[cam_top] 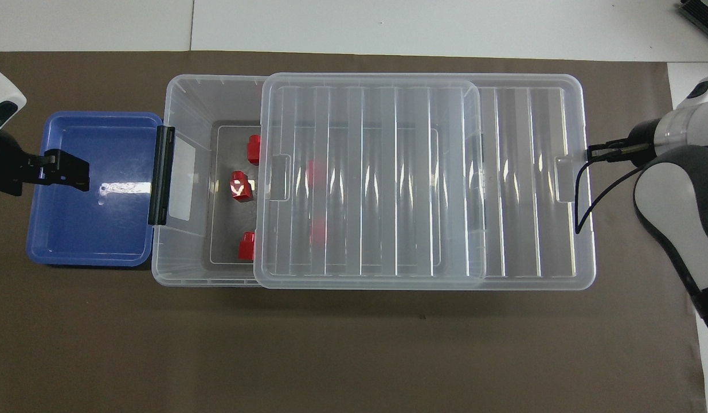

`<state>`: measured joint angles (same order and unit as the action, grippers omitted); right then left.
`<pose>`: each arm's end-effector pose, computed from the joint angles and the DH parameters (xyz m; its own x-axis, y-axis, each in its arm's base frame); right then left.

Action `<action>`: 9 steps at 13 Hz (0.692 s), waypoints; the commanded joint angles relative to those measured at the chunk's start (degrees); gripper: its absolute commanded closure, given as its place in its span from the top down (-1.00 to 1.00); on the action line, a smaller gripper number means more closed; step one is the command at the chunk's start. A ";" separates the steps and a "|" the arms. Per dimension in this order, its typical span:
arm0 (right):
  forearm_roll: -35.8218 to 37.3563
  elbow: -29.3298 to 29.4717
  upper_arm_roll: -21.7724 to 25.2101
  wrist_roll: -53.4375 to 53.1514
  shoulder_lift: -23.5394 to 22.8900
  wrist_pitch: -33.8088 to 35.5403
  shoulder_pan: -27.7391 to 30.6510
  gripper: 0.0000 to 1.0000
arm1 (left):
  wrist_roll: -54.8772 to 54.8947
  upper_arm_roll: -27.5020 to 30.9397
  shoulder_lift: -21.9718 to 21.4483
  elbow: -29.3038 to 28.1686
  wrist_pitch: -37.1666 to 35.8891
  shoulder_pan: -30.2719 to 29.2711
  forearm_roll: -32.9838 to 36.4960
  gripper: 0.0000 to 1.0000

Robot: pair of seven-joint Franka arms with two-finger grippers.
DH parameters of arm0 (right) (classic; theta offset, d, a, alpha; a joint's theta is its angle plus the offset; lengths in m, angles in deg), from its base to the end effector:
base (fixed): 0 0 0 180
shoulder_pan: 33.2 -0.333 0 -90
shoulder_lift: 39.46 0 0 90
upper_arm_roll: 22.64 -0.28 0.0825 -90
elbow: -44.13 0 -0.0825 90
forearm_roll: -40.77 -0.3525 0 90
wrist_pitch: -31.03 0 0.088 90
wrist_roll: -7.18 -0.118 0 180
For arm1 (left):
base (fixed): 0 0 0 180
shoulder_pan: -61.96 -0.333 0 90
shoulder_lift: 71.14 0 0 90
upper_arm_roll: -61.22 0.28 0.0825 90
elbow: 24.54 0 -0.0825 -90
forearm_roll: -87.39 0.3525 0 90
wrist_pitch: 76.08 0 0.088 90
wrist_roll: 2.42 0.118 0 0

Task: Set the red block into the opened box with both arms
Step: 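Grip the clear lid with the right gripper and slide it closed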

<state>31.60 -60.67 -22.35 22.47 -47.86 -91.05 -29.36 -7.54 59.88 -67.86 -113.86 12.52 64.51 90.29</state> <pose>0.5835 -0.0335 0.4325 0.9774 0.1088 0.1814 0.1286 -0.9865 -0.1015 0.5330 -0.0298 0.5505 0.9976 0.0227 -0.0650 0.0191 -0.9983 -0.0552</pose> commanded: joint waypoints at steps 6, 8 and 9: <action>-1.55 0.13 -0.38 -10.01 -0.13 -0.36 -6.21 -1.00 | 0.20 0.29 0.85 3.28 -4.31 0.08 -0.80 1.00; -1.55 0.04 -0.38 -11.16 -0.04 -0.45 -7.35 -1.00 | 0.11 -2.17 -0.63 3.19 -3.97 -2.20 -0.54 1.00; -1.55 -0.05 -0.38 -11.95 -0.04 -0.53 -8.14 -1.00 | 0.11 -2.18 -0.99 2.67 -3.88 -1.86 -0.27 1.00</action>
<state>31.33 -60.67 -22.41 12.08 -47.86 -91.05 -36.72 -7.54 58.98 -67.74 -111.73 9.94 63.69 90.29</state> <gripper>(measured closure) 0.991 0.000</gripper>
